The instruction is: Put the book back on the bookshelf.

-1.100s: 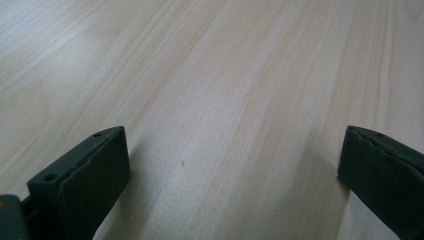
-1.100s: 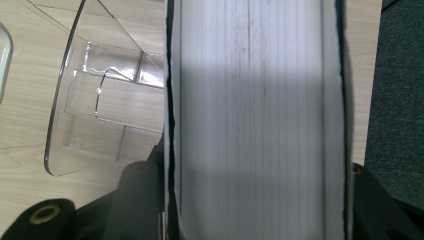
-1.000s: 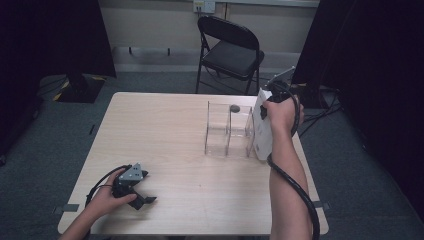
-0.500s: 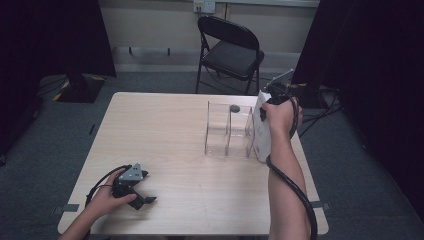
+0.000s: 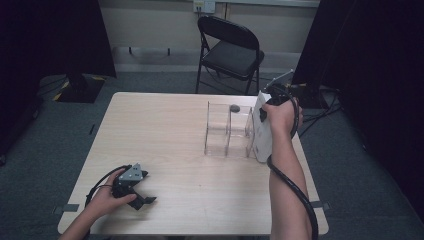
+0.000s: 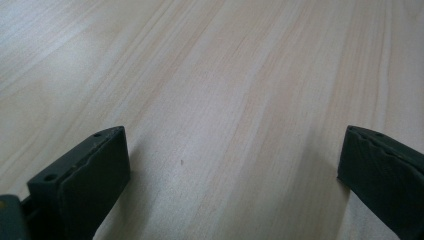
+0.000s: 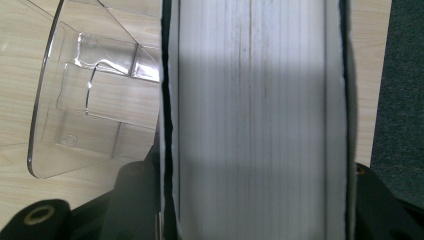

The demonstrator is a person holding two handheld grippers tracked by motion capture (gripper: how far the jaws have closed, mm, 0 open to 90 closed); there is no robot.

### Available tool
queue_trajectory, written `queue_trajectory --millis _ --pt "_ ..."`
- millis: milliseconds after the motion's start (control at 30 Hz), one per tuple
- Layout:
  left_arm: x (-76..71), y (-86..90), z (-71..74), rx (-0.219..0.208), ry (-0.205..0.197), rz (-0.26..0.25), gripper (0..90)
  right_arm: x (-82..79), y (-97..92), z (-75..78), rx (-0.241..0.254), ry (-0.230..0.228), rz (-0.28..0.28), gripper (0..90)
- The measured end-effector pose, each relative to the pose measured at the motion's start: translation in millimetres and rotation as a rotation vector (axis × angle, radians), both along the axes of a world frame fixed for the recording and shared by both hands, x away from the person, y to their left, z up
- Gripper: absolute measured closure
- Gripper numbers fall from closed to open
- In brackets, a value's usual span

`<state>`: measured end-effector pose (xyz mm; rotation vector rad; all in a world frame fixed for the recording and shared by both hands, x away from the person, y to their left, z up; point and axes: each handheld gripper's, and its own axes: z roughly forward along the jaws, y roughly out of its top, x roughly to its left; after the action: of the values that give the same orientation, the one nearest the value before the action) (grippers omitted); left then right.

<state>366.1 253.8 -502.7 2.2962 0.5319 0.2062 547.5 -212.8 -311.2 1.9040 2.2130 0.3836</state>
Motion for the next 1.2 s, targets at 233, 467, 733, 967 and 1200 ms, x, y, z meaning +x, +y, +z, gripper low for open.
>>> queue_trajectory --millis 233,467,733,967,1200 --pt "0.0 0.0 0.0 0.000 0.000 0.000 0.0 0.9 -2.9 0.1 0.011 0.012 0.000 49.4" --pt "0.1 0.2 0.0 0.000 0.000 -0.002 0.0 0.9 -3.6 0.4 0.025 0.019 -0.001 47.0" --pt "0.3 0.3 0.1 0.002 -0.001 -0.004 0.0 -0.7 -5.4 0.2 0.048 0.026 -0.008 41.1" --pt "0.3 0.3 0.1 0.002 -0.001 -0.004 0.0 -3.7 -7.8 0.3 0.060 0.033 0.001 37.8" --pt "0.2 0.3 0.0 0.001 -0.001 -0.004 0.0 -6.9 -5.9 -0.8 0.053 0.027 0.028 32.1"
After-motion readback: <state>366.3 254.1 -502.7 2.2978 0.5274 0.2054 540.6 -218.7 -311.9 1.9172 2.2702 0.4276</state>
